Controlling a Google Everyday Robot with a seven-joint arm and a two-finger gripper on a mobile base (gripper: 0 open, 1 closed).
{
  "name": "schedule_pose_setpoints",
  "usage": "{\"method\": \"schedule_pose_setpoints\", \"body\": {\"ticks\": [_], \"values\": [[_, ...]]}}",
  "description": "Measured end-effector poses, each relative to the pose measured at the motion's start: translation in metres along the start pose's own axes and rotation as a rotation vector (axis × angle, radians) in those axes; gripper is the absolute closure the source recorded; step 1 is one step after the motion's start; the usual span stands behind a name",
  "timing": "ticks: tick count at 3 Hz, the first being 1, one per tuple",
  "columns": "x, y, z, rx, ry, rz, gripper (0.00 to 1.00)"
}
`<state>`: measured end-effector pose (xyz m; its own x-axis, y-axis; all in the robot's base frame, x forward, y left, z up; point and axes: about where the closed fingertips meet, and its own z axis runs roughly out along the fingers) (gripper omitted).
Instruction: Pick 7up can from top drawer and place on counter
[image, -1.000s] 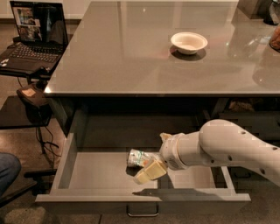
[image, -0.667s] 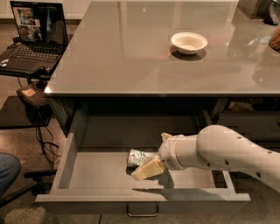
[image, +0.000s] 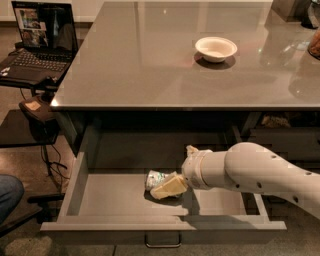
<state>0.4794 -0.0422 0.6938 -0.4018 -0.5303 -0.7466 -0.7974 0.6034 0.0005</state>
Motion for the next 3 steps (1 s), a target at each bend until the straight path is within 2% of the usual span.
{"method": "schedule_pose_setpoints", "body": {"ticks": [1, 2, 3], "values": [[0.009, -0.006, 0.021, 0.023, -0.017, 0.056, 0.00], [0.007, -0.019, 0.057, 0.043, -0.078, 0.167, 0.00], [0.010, -0.023, 0.061, 0.054, -0.086, 0.177, 0.00]]}}
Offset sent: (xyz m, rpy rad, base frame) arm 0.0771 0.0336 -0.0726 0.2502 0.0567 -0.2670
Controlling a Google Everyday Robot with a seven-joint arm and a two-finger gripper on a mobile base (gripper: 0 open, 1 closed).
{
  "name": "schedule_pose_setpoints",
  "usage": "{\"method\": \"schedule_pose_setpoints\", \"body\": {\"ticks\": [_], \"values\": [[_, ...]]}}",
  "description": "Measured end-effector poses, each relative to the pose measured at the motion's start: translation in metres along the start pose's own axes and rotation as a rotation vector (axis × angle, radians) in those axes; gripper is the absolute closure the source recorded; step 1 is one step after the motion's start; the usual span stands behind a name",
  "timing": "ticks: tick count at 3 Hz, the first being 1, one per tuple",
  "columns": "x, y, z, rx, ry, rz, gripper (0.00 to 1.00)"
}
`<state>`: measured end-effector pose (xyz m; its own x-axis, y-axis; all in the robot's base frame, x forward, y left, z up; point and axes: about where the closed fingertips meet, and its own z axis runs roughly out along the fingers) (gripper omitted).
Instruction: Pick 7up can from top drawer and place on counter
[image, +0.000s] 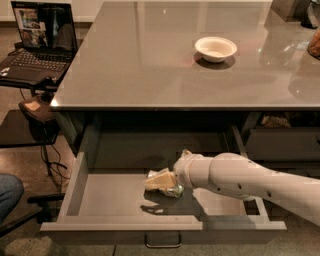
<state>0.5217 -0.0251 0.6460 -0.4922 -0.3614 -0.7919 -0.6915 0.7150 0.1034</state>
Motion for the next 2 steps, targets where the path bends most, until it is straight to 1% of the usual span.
{"method": "schedule_pose_setpoints", "body": {"ticks": [1, 2], "values": [[0.005, -0.001, -0.008, 0.009, -0.009, -0.030, 0.00], [0.029, -0.004, -0.018, 0.040, -0.007, -0.115, 0.00]]}}
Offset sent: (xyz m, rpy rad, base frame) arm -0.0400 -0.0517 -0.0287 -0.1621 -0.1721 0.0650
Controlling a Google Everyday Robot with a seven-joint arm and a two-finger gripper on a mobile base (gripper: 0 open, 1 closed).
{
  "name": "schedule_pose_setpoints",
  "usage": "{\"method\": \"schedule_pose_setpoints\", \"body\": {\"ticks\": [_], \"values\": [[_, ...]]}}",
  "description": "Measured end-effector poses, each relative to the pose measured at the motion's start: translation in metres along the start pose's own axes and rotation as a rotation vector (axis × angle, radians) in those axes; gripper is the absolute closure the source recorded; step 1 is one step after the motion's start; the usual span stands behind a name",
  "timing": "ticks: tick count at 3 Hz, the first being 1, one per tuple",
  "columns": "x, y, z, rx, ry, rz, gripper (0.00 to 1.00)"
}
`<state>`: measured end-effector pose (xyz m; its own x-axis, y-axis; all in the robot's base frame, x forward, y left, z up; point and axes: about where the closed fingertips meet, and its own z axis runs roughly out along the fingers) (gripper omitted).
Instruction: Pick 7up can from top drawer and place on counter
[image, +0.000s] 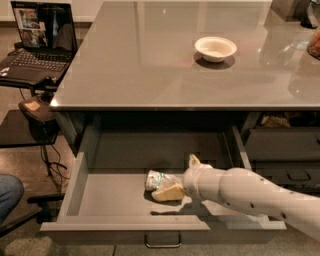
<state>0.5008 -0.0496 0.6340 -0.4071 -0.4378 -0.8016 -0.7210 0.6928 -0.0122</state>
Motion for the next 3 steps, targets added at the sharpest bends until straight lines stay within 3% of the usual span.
{"method": "schedule_pose_setpoints", "body": {"ticks": [2, 3], "values": [[0.0056, 0.0139, 0.0051, -0.017, -0.001, -0.032, 0.00], [0.0056, 0.0139, 0.0051, -0.017, -0.001, -0.032, 0.19]]}}
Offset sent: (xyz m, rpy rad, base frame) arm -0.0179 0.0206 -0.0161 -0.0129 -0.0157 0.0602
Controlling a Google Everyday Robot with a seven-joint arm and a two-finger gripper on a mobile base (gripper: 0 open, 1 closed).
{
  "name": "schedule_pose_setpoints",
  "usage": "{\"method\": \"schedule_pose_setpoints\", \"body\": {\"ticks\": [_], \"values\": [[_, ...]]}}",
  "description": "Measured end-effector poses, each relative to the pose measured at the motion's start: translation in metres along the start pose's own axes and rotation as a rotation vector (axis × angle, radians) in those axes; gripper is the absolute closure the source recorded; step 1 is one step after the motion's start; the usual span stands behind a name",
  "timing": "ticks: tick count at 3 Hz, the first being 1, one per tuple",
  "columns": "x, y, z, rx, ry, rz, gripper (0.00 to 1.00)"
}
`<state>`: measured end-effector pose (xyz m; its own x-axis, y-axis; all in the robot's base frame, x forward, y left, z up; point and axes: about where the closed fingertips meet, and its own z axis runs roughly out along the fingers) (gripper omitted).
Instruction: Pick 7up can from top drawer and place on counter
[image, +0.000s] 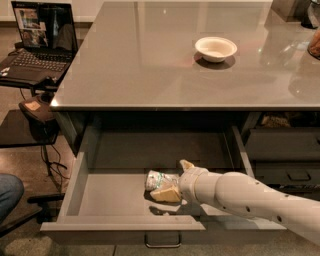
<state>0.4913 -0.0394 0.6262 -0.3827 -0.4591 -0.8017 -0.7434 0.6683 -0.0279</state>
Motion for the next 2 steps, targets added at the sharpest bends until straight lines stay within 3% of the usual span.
{"method": "schedule_pose_setpoints", "body": {"ticks": [2], "values": [[-0.0001, -0.0001, 0.0000, 0.000, 0.000, 0.000, 0.65]]}}
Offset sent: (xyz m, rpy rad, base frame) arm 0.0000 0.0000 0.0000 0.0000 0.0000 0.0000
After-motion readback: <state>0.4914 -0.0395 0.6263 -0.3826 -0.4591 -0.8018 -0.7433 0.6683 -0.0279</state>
